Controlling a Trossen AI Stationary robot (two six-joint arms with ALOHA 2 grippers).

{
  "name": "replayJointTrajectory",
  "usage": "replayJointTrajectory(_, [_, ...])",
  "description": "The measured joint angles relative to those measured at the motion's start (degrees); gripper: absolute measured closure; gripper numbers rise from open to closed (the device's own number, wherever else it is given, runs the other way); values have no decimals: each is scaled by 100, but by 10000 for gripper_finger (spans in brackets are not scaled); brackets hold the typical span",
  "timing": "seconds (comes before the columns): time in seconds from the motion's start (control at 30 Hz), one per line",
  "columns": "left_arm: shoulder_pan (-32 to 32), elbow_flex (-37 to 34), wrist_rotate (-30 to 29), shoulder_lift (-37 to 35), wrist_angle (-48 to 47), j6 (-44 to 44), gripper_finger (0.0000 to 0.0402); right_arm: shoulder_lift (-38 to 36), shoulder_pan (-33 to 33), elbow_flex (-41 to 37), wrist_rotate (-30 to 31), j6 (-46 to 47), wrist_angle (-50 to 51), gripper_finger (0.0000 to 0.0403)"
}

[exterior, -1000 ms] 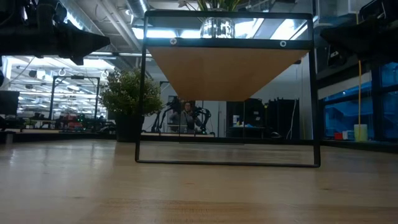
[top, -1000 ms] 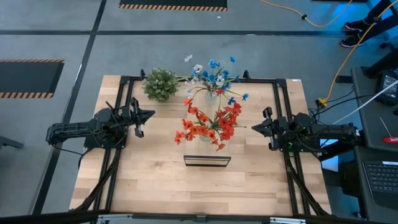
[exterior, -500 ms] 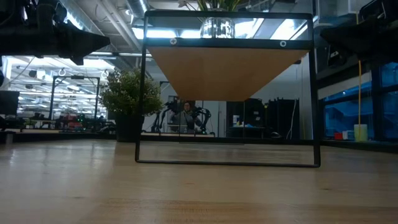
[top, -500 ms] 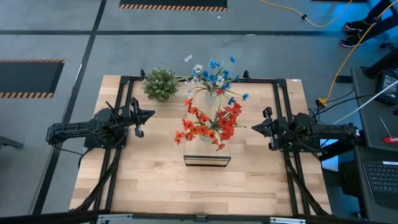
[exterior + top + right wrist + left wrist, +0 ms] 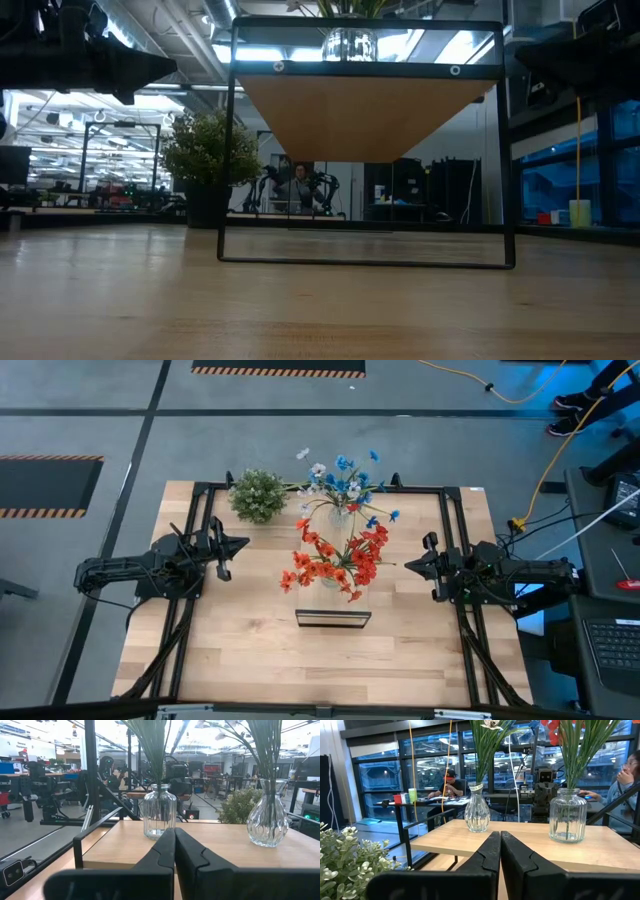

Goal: Pick and place flowers into a vace then onto a shelf
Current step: Return to Home Position

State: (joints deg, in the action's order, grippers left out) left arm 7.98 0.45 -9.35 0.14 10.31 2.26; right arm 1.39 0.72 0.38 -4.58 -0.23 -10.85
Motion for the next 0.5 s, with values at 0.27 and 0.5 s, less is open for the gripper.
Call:
replayJointTrajectory(0.27, [0, 0, 0, 0, 0, 0, 397, 0, -1, 0, 0, -9, 0, 397])
replayJointTrajectory(0.5, [0, 0, -1, 0, 0, 1, 393, 0, -1, 0, 0, -1, 0, 397])
